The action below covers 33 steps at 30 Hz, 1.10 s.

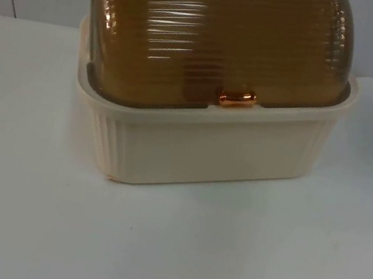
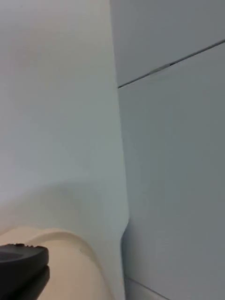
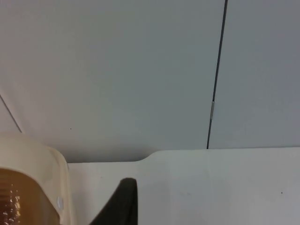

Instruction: Open the box lid with the left hand, place the block into the box with the right hand, then close the box lid with the left hand.

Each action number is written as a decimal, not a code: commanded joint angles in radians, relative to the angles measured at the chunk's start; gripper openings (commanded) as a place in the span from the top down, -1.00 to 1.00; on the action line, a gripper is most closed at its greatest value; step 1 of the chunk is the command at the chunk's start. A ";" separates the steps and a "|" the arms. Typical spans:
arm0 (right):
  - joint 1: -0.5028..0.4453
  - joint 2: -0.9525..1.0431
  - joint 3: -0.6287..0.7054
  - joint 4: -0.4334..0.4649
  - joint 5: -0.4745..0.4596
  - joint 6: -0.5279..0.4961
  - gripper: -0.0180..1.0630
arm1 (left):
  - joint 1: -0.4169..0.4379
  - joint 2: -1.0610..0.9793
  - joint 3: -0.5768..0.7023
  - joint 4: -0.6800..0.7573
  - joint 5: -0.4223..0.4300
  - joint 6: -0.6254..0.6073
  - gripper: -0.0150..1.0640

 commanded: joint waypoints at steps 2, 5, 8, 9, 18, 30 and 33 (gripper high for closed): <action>-0.004 -0.009 -0.006 -0.001 0.005 -0.001 -0.96 | 0.004 -0.009 -0.026 -0.014 0.012 -0.016 0.98; -0.004 -0.009 -0.006 -0.001 0.007 -0.001 -0.96 | 0.004 -0.024 -0.026 -0.047 -0.005 0.018 0.98; -0.004 -0.009 -0.006 -0.001 0.016 -0.001 -0.96 | 0.004 -0.045 -0.026 -0.137 -0.030 0.074 0.98; -0.004 -0.009 -0.006 -0.001 0.020 -0.001 -0.96 | 0.004 -0.057 -0.026 -0.179 -0.039 0.107 0.98; -0.004 -0.009 -0.006 0.001 0.038 -0.001 -0.96 | 0.004 -0.079 -0.026 -0.182 -0.014 0.107 0.09; -0.004 -0.009 -0.006 0.004 0.040 0.018 -0.96 | 0.004 -0.110 -0.026 -0.094 0.009 0.056 -0.96; -0.004 -0.009 -0.006 -0.003 0.045 0.018 -0.96 | 0.004 -0.126 -0.026 -0.094 -0.011 0.056 -0.96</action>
